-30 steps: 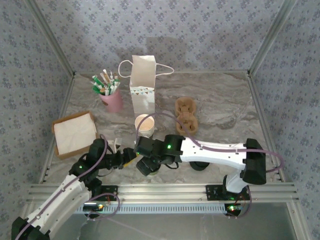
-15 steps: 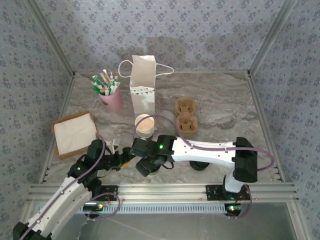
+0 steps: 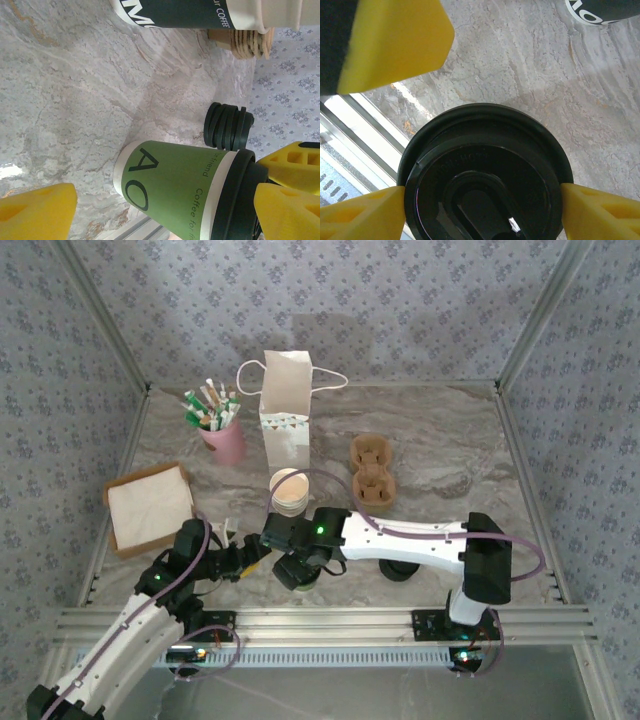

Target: Pack the takeout coffee

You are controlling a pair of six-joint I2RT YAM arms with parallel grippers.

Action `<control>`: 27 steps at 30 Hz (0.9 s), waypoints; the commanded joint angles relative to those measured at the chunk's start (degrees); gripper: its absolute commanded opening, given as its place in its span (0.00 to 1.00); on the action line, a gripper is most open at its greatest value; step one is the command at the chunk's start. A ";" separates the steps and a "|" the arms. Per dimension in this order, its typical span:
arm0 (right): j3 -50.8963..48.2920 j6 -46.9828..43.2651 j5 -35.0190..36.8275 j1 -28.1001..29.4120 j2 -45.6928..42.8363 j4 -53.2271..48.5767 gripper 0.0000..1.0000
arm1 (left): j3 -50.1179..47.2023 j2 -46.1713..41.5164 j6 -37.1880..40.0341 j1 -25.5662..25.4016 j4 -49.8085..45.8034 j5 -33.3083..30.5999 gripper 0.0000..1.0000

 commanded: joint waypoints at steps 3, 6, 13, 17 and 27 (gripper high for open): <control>0.82 -0.53 -0.48 -0.19 1.29 -1.32 0.82 | 0.68 0.12 1.13 0.50 0.02 1.17 0.92; 0.86 -0.53 -0.25 -0.08 1.38 -1.41 0.82 | 0.70 0.24 1.14 0.57 0.08 1.26 0.92; 1.14 -0.26 1.67 0.18 1.83 -2.10 0.79 | 0.61 0.15 1.21 0.68 0.07 1.32 0.92; 1.65 -0.03 2.65 0.53 1.66 -3.07 0.75 | 0.61 0.14 1.21 0.66 0.16 1.26 0.92; 1.76 0.88 2.07 0.45 -2.23 -3.86 0.73 | 1.56 0.15 1.55 0.66 -0.08 1.52 0.92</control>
